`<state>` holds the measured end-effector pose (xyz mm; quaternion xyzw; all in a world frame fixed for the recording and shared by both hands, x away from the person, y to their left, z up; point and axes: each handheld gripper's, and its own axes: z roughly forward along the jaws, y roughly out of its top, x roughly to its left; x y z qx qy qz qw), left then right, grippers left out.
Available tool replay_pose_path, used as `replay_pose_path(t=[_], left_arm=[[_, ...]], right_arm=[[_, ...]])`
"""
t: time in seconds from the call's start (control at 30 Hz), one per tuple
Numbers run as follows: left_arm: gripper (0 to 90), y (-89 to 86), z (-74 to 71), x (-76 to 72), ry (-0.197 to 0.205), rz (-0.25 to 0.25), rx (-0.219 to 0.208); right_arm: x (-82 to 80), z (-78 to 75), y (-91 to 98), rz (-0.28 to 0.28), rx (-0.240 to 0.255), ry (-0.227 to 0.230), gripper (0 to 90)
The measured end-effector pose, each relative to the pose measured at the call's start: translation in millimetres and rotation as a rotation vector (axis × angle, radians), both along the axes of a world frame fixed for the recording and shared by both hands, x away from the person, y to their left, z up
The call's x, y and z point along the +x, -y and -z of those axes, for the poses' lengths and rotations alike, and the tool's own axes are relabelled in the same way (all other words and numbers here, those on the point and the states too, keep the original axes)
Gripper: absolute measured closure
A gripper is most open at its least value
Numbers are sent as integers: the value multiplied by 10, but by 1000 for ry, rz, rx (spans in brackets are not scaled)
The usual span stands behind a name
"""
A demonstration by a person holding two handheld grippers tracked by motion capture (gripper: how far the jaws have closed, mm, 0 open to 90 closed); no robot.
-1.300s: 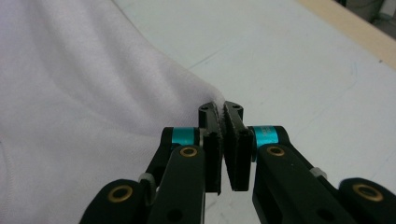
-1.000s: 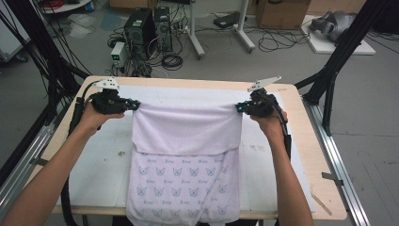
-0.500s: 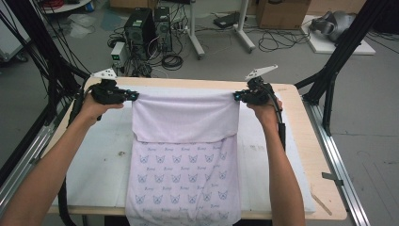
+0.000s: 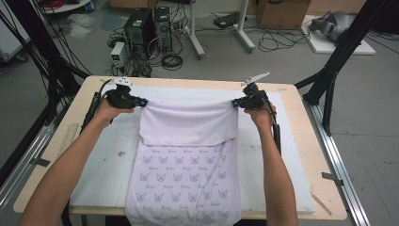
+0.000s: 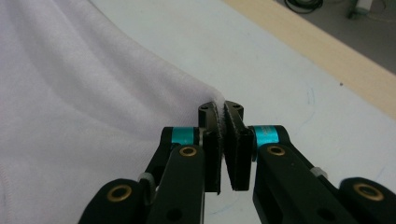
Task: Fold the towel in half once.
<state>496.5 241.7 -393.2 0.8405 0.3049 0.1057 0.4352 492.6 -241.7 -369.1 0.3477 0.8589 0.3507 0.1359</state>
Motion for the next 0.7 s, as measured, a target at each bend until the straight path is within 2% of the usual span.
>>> replay_pose_path(t=[0.07,0.4,0.5,0.6,0.67,0.7], left_arm=[[863,12,59,17,-12,-6,-5],[845,52,232,79,-55,-23,31],[779,57,268,91,-73,-24,35],[715,59,284,93,-72,-22,32],[657,51,276,86,-53,-28,22],[654,43,271,77,-35,-22,2]], right_arm=[[18,56,-14,6,-4,-14,862],[105,235,-33,22,-19,-72,852],[122,282,-39,30,-23,-93,840],[127,292,-33,33,-24,-89,815],[124,282,-23,39,-13,-87,777],[117,271,-18,44,-10,-88,761]])
